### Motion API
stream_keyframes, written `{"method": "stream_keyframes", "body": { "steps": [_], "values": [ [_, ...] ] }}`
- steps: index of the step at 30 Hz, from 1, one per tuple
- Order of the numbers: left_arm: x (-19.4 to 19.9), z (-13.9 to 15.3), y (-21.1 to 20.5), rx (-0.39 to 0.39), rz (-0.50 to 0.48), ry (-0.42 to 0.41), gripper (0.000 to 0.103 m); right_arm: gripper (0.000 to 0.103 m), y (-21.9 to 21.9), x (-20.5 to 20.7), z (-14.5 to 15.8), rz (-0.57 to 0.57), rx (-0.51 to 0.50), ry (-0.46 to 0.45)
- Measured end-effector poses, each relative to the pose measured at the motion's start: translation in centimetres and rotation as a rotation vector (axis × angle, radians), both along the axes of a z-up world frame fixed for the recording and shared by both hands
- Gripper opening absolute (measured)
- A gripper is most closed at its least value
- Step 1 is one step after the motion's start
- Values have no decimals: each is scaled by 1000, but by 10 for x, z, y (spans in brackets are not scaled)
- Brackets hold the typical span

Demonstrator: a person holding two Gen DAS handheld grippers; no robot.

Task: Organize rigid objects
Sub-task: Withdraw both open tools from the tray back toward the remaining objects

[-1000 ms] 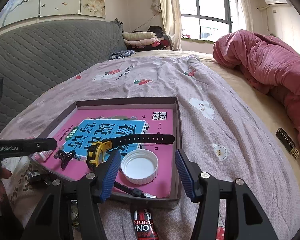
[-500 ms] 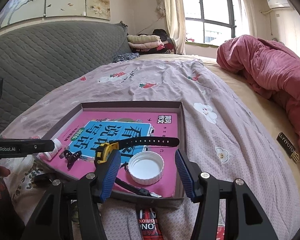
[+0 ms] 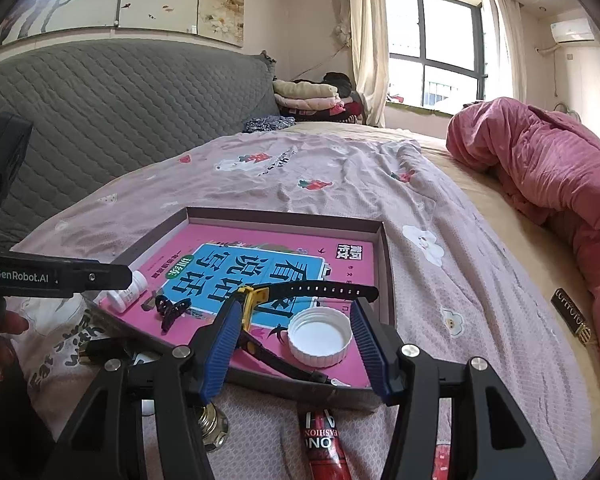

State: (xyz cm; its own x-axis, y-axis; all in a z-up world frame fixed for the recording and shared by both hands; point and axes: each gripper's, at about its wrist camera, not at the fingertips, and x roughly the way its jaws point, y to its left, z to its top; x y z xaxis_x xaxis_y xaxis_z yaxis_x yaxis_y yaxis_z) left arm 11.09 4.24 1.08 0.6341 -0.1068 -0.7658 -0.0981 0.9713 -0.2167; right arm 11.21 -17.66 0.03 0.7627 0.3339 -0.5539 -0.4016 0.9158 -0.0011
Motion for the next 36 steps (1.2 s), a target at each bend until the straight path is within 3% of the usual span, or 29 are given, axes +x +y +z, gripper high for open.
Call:
{"method": "stream_keyframes", "body": {
  "steps": [3, 6, 24, 36],
  "values": [
    [-3, 3, -1, 4, -1, -8, 61, 56, -1, -4, 2, -14, -3, -4],
    [-6, 5, -3, 7, -1, -15, 70, 56, -4, -7, 4, -28, -1, -5],
    [-28, 21, -3, 9, -16, -50, 71, 56, -28, -26, 18, -136, 28, -19],
    [-42, 17, 9, -6, -9, -46, 71, 56, -36, -44, 23, -159, -6, -14]
  ]
}}
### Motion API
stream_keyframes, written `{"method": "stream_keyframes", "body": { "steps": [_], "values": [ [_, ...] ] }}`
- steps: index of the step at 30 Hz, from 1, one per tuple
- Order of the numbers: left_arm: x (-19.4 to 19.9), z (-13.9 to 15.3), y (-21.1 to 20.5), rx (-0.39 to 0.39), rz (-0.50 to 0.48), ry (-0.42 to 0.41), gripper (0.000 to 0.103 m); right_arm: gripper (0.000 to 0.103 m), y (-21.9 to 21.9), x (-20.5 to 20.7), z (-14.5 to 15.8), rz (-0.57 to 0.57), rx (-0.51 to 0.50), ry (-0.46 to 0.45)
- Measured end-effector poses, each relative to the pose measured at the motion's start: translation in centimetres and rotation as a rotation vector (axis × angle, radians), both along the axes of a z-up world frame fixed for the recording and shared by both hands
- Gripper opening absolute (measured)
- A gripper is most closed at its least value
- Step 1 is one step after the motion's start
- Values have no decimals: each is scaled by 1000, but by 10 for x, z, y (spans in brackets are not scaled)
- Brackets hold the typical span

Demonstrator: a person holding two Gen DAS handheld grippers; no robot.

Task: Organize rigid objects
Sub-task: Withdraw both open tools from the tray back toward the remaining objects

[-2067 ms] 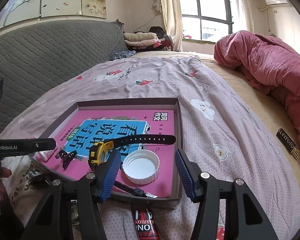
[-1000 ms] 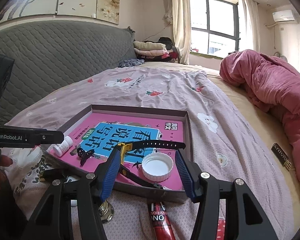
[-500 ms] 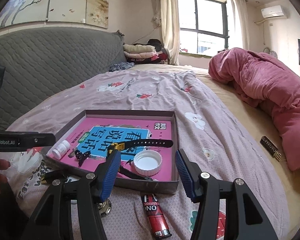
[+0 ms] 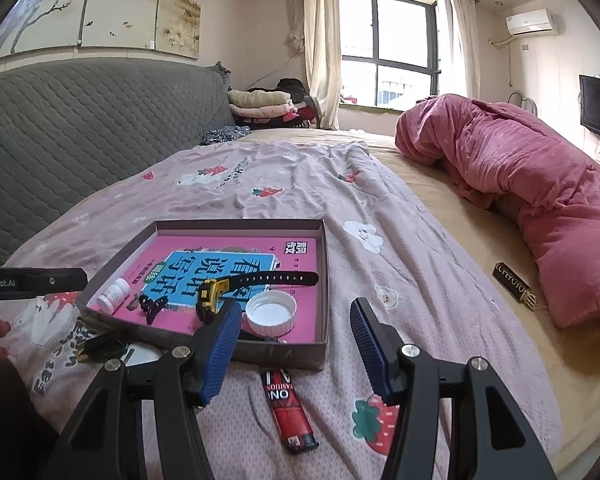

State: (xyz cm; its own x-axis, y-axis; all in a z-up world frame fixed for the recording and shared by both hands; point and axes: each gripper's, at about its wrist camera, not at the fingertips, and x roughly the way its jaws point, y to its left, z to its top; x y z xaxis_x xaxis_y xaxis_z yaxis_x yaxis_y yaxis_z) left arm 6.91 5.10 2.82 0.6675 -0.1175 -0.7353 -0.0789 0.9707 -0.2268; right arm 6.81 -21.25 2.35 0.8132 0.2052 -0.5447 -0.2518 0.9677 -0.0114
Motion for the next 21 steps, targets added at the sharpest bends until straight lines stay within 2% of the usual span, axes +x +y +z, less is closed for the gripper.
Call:
{"method": "stream_keyframes", "body": {
  "steps": [21],
  "values": [
    [-23, 4, -1, 22, -35, -16, 71, 56, 14, -33, 11, 65, -36, -7]
  ]
}}
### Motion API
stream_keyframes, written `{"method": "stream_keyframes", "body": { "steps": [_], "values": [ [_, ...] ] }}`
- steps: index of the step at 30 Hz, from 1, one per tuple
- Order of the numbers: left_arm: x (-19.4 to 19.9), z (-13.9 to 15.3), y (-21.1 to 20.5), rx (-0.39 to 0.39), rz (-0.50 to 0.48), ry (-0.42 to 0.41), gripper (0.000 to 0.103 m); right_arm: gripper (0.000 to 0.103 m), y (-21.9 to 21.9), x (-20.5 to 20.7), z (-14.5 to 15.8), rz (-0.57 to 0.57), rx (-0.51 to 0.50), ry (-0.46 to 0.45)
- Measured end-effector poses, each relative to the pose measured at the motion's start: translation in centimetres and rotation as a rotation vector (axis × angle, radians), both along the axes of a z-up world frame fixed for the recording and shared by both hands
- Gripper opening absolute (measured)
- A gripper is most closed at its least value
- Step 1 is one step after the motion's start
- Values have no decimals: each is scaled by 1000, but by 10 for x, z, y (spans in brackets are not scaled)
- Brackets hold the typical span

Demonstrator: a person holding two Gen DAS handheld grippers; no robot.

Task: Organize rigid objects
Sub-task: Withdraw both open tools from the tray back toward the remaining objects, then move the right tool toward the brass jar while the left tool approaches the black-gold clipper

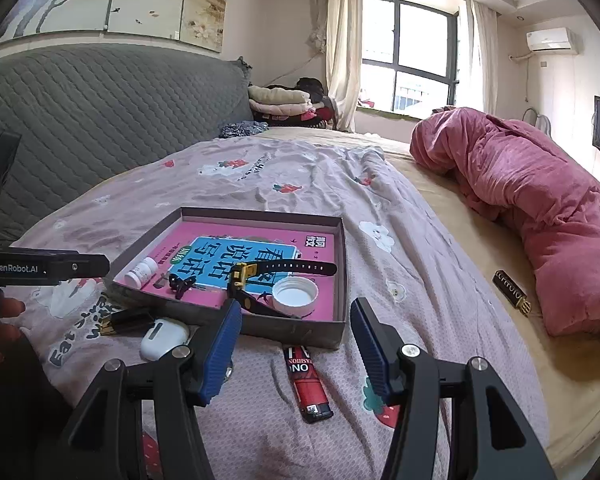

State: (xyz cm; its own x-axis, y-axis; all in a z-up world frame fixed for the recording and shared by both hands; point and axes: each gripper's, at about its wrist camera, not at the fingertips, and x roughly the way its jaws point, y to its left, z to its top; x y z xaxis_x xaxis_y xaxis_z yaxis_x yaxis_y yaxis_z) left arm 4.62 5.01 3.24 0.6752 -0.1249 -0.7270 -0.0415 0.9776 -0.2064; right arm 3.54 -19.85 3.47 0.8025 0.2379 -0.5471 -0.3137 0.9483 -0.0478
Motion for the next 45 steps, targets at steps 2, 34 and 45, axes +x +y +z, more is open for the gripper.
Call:
{"method": "stream_keyframes", "body": {
  "steps": [2, 34, 45],
  "values": [
    [-2, 2, 0, 4, -1, -3, 71, 56, 2, -1, 1, 6, 1, 1],
    [-20, -15, -18, 108, -105, 53, 71, 56, 35, -14, -6, 94, 7, 110],
    [-18, -22, -13, 120, -97, 74, 71, 56, 42, -12, -17, 108, -6, 157]
  ]
}}
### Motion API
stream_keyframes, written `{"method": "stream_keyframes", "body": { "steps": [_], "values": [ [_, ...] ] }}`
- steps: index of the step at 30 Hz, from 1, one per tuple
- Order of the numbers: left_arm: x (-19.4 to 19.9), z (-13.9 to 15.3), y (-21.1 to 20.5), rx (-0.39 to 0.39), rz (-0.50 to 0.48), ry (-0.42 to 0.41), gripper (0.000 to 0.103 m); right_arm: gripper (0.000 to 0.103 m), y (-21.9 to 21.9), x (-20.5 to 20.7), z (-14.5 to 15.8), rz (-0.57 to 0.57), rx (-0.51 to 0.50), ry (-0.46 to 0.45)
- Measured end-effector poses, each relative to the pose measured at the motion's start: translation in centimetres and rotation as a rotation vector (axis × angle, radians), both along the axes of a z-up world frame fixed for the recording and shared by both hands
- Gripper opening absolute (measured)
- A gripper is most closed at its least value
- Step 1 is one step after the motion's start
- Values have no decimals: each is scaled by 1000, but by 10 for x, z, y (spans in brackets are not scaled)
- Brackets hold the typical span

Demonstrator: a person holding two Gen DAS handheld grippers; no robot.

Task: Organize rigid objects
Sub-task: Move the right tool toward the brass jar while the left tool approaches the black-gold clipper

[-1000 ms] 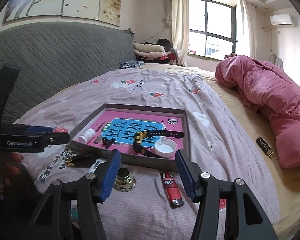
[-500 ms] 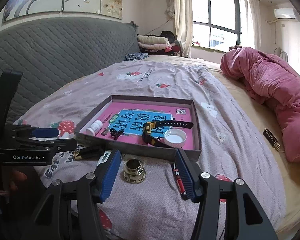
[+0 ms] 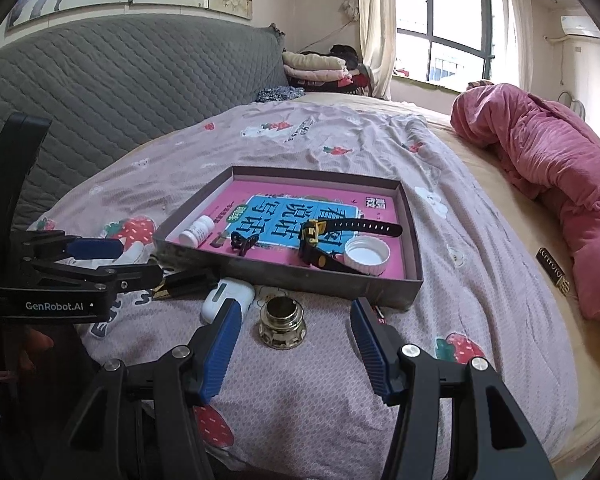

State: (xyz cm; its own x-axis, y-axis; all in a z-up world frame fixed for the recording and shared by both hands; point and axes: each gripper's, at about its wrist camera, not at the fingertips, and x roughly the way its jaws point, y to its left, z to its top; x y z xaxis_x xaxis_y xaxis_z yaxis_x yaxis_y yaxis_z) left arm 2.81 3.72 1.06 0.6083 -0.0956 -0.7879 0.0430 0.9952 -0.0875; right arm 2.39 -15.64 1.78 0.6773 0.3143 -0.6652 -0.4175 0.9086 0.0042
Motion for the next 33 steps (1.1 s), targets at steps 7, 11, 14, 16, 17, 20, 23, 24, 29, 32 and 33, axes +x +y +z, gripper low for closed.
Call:
{"method": "stream_keyframes", "body": {
  "steps": [7, 11, 14, 16, 17, 20, 23, 24, 29, 32, 33],
  "values": [
    [3, -10, 2, 24, -1, 12, 71, 56, 2, 2, -7, 2, -17, 16],
    [7, -19, 4, 18, -10, 27, 71, 56, 4, 5, -12, 6, -26, 27],
    [9, -24, 3, 28, -19, 29, 71, 56, 6, 7, -16, 7, -26, 39],
    [11, -27, 3, 24, -28, 29, 71, 56, 7, 8, -20, 13, -29, 48],
    [12, -29, 3, 25, -33, 30, 71, 56, 9, 9, -22, 17, -33, 54],
    [16, -34, 4, 36, -33, 34, 71, 56, 12, 12, -26, 24, -32, 66],
    [21, -39, 7, 31, -24, 39, 71, 56, 13, 13, -30, 27, -35, 73],
    [22, -41, 7, 29, -25, 43, 71, 56, 14, 14, -31, 28, -34, 77],
    [29, -48, 7, 28, -36, 53, 71, 56, 15, 18, -37, 28, -31, 93],
    [34, -52, 8, 27, -39, 58, 71, 56, 15, 21, -40, 27, -30, 100],
    [35, -53, 9, 25, -40, 60, 71, 56, 16, 22, -41, 28, -32, 102]
  ]
}}
